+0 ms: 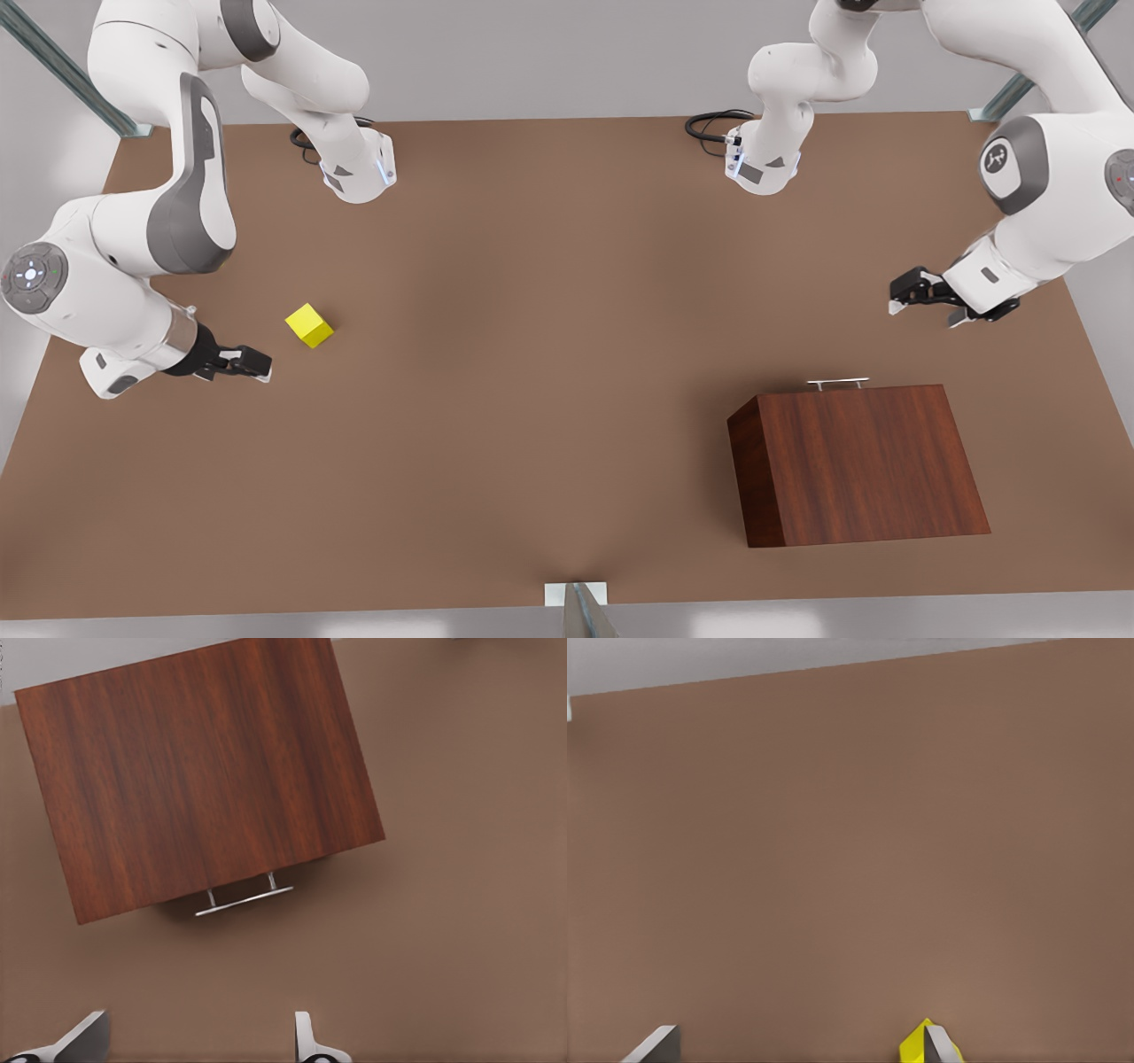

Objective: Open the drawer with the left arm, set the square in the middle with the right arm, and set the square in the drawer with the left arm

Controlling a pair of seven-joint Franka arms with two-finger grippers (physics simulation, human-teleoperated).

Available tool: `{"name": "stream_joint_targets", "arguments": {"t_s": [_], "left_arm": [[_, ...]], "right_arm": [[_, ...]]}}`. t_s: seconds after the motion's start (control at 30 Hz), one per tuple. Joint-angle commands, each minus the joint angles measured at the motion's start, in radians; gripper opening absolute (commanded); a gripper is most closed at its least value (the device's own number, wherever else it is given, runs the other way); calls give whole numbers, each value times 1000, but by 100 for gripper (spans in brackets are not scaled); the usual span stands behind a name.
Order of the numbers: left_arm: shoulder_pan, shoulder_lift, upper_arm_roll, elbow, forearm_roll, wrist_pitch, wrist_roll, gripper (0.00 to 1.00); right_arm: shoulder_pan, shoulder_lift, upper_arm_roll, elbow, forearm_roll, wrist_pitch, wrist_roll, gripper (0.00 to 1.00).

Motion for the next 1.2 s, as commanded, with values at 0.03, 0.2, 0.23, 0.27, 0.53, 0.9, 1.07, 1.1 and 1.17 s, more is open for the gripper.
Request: {"name": "stream_joint_targets", "arguments": {"t_s": [0.03,0.2,0.23,0.27,0.53,0.9,1.07,1.1,1.17], "left_arm": [[-3,12,2,0,0,-39,-9,100],[-6,-38,-4,-393,-28,378,-1115,100],[-6,-49,-4,-463,-28,470,-1204,100],[-6,-61,-4,-520,-28,543,-1207,100],[-8,-66,-3,-664,-30,817,-1486,100],[-26,-54,-4,-756,-30,1001,-1537,100],[-34,-29,-6,-770,-30,1037,-1537,100],[-42,-25,-4,-770,-30,1037,-1537,100],[-46,-23,-4,-770,-30,1037,-1537,100]], "right_arm": [[1,0,0,-2,0,0,-20,100],[11,6,0,-26,-5,2,-46,100],[11,5,0,-40,-6,5,-46,100],[11,0,0,-67,-8,17,-47,100],[18,-221,12,-604,0,307,71,100],[-176,-141,-29,-677,9,291,209,100],[-163,-130,-23,-635,-39,296,305,100],[-174,-134,-26,-652,-34,295,367,100],[-176,-144,-31,-730,-26,359,433,100]]}}
